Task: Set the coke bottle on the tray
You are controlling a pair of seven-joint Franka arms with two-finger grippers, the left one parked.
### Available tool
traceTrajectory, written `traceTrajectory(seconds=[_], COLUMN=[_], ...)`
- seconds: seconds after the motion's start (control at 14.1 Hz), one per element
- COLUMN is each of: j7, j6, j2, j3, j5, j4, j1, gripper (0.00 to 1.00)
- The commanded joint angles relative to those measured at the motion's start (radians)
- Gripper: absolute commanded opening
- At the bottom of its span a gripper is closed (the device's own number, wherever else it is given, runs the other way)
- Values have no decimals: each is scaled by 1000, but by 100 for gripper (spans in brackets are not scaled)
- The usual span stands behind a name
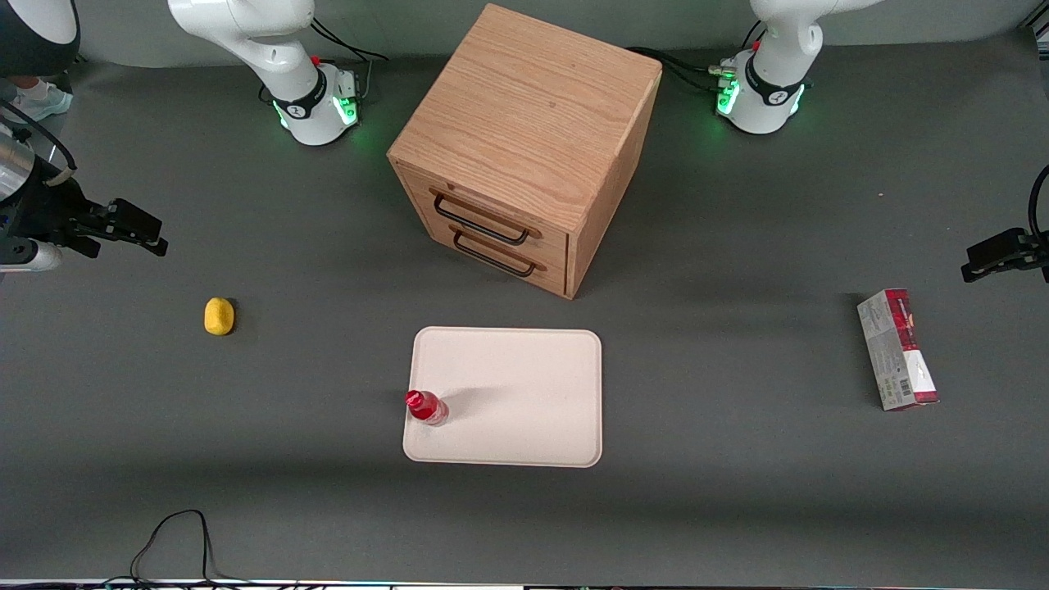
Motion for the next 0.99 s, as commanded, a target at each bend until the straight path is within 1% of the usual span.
traceTrajectory(seconds=[0.0, 0.92], j7=[-79, -68], j6=[6, -31], j2=[-24, -34], j3=[-21, -31], j5=[3, 3], j4=[-23, -15], j1=[-8, 4], gripper=[100, 100])
